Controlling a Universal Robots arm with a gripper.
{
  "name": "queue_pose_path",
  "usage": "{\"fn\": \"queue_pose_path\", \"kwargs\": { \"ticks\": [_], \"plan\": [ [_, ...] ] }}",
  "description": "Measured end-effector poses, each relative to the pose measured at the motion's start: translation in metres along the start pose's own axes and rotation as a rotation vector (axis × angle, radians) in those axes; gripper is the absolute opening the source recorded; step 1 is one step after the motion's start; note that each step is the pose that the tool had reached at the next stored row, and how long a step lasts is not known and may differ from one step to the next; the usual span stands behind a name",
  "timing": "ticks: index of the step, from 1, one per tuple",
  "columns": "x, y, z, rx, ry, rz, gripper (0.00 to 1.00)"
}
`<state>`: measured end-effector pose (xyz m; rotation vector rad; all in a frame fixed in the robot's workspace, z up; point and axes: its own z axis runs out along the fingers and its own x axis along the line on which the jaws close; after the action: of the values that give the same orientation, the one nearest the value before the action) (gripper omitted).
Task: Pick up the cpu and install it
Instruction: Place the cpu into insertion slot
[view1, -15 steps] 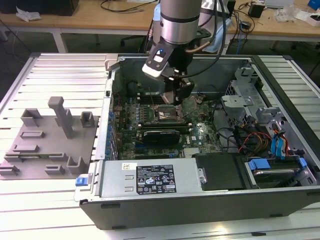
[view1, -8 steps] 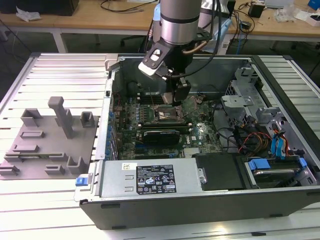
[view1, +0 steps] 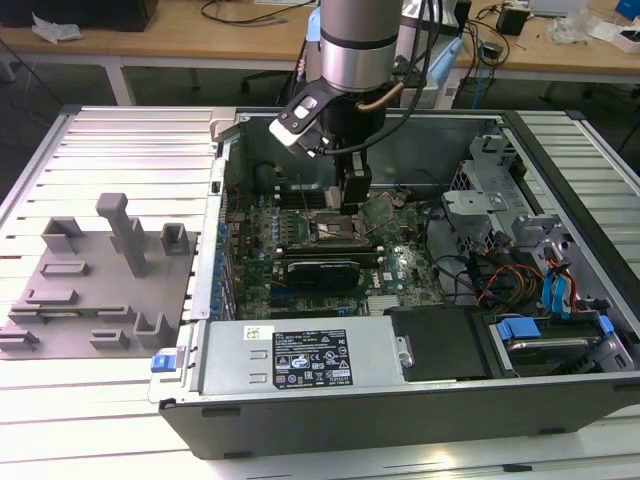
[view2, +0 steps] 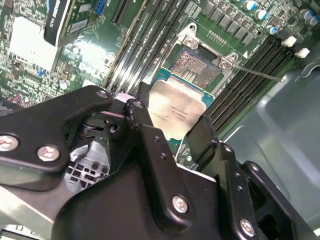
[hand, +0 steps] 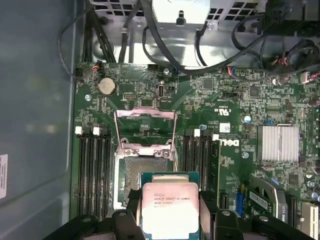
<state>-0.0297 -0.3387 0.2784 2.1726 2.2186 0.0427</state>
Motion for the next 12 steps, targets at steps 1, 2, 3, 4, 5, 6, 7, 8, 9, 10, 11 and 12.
{"fn": "queue_pose_path", "kwargs": {
  "ticks": [1,2,3,4,5,6,7,8,9,10,11,12],
  "plan": [
    [0.0007,0.0000,0.0009,0.0001,-0.0002,0.004,0.55],
    [0.0023,-0.0001,0.0032,0.0001,-0.0004,0.006,0.55],
    [0.0035,-0.0002,0.0044,0.0001,-0.0004,0.006,0.55],
    [0.0051,-0.0005,0.0059,0.0000,-0.0003,0.006,0.55],
    [0.0070,-0.0012,0.0084,-0.0002,-0.0001,0.006,0.55],
    [0.0074,-0.0018,0.0099,-0.0008,-0.0002,0.006,0.55],
    [0.0078,-0.0024,0.0114,-0.0014,-0.0003,0.005,0.55],
    [0.0082,-0.0033,0.0134,-0.0024,-0.0003,0.003,0.55],
    [0.0085,-0.0037,0.0148,-0.0030,-0.0002,0.000,0.55],
    [0.0088,-0.0043,0.0170,-0.0039,0.0001,-0.006,0.55],
    [0.0089,-0.0045,0.0188,-0.0042,0.0003,-0.009,0.55],
    [0.0089,-0.0047,0.0204,-0.0045,0.0004,-0.012,0.55]
  ]
}}
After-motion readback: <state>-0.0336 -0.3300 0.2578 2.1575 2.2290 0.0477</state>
